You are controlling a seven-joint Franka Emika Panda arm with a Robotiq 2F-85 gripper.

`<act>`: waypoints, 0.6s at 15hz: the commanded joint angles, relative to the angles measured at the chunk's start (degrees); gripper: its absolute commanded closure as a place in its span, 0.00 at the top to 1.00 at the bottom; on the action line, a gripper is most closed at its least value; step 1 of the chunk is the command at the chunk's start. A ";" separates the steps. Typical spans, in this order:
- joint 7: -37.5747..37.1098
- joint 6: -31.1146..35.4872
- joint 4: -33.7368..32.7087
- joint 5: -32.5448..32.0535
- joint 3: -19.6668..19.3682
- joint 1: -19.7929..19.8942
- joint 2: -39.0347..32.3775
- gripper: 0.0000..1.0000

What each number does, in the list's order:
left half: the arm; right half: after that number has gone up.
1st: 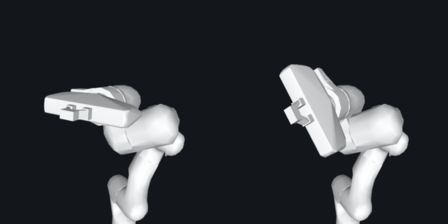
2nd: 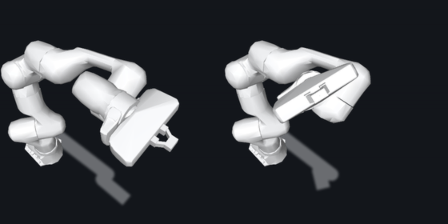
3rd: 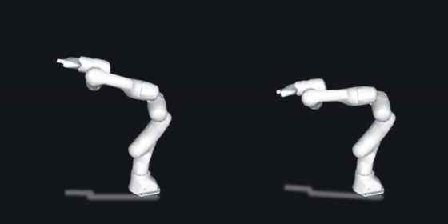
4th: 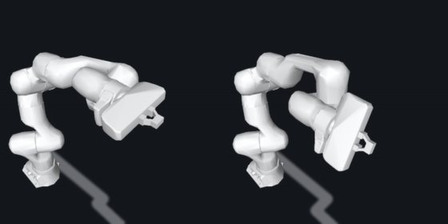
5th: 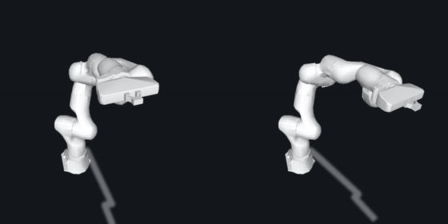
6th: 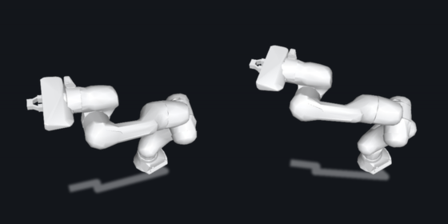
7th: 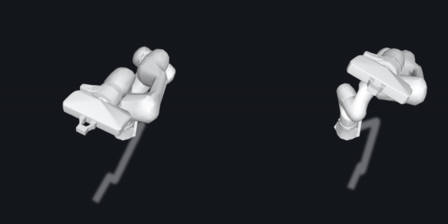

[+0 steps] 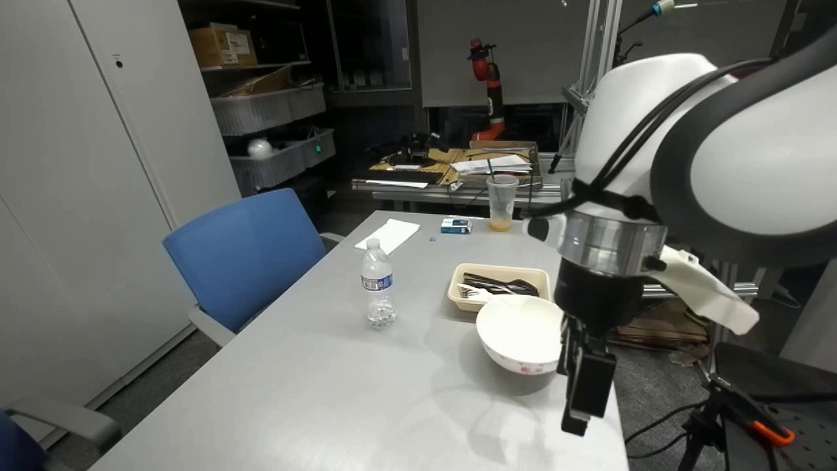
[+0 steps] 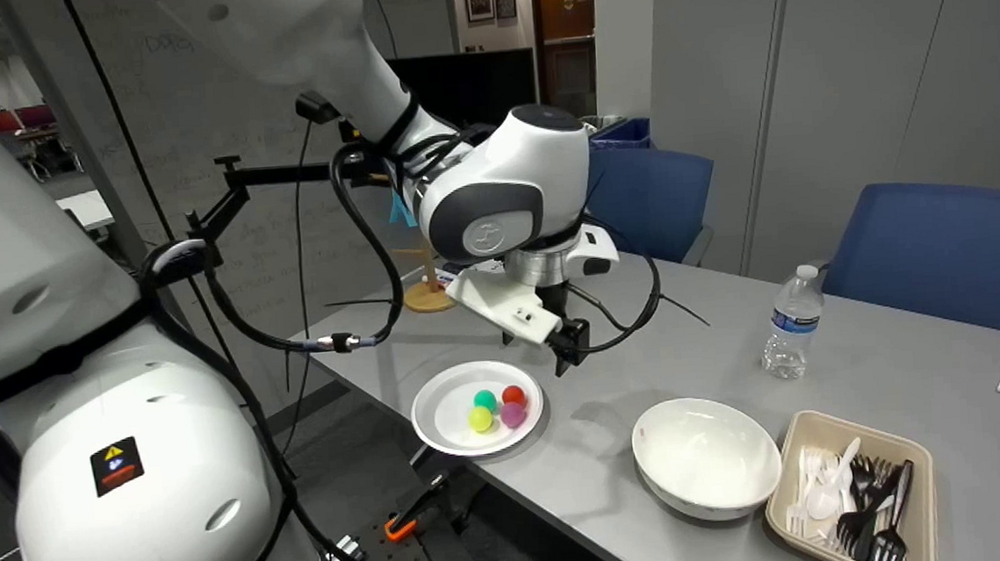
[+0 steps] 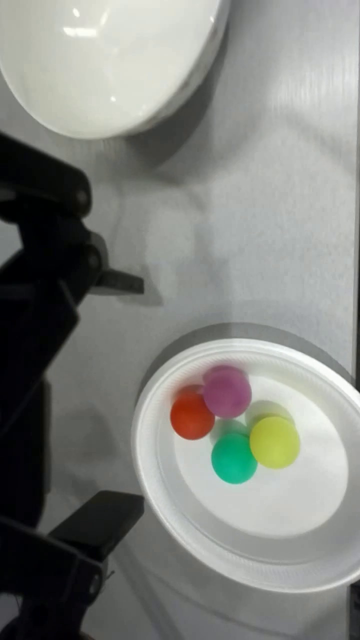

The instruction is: Transfer the balls from the bowl to the plate

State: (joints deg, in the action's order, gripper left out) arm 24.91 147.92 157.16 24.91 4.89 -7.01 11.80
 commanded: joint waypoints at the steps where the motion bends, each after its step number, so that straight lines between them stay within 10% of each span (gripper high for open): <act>1: -4.40 -4.59 2.54 -7.21 -2.53 0.93 9.84 1.00; 9: -5.67 -8.91 -0.34 -10.08 -6.26 0.31 12.27 1.00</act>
State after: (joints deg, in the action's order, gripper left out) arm 19.92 139.08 156.86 15.68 -0.10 -5.48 23.98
